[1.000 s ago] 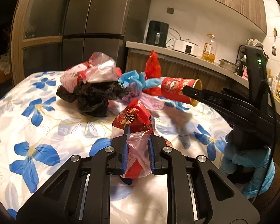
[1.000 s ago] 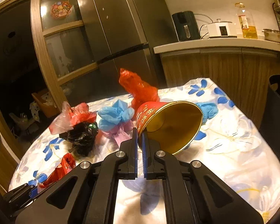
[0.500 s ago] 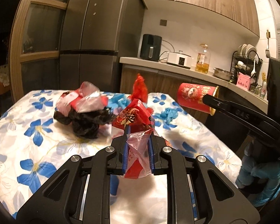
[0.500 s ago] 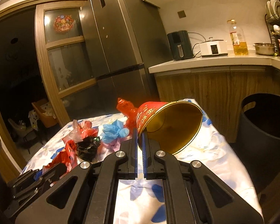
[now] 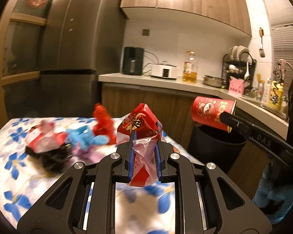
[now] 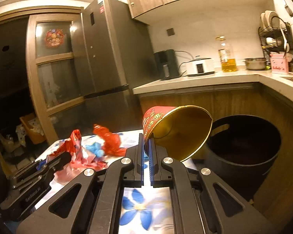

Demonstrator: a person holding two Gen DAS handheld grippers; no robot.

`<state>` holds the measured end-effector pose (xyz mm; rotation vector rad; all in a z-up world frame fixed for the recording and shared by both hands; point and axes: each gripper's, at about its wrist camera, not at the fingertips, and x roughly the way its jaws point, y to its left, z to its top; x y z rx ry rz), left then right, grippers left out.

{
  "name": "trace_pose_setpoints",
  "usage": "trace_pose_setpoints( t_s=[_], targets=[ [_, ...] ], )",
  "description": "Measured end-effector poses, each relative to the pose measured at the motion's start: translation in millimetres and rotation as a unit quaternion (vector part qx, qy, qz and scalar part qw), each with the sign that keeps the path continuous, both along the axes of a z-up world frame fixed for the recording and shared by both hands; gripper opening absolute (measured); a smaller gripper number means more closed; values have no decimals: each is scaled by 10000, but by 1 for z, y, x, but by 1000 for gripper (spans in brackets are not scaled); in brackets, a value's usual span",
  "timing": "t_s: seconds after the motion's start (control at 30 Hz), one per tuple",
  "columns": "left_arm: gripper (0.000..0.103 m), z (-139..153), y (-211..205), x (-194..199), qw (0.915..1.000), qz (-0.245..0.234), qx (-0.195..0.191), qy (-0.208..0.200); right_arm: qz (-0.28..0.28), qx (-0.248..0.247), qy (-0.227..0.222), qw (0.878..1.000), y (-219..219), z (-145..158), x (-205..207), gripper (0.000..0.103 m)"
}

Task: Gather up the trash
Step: 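Carry the bag and red cup over the black bin and release both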

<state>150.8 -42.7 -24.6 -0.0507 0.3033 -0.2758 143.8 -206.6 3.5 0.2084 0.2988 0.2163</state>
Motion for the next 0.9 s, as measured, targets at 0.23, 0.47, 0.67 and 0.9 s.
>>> trace_pose_setpoints(
  t_s=[0.23,0.47,0.67,0.9],
  targets=[
    [16,13,-52,22,9990,-413,1,-188,-480,-62,-84,9988,-39,4,0,5],
    [16,21,-110,51,9964,-779,22,-328,-997,-131,-174,9948,-82,8,7,5],
    [16,17,-150,71,9944,-1006,19,-322,-1288,-85,-122,9916,-112,3,13,5],
    [16,12,-184,85,9924,-1175,109,-336,-1390,-52,-128,9902,-129,0,20,5]
  ],
)
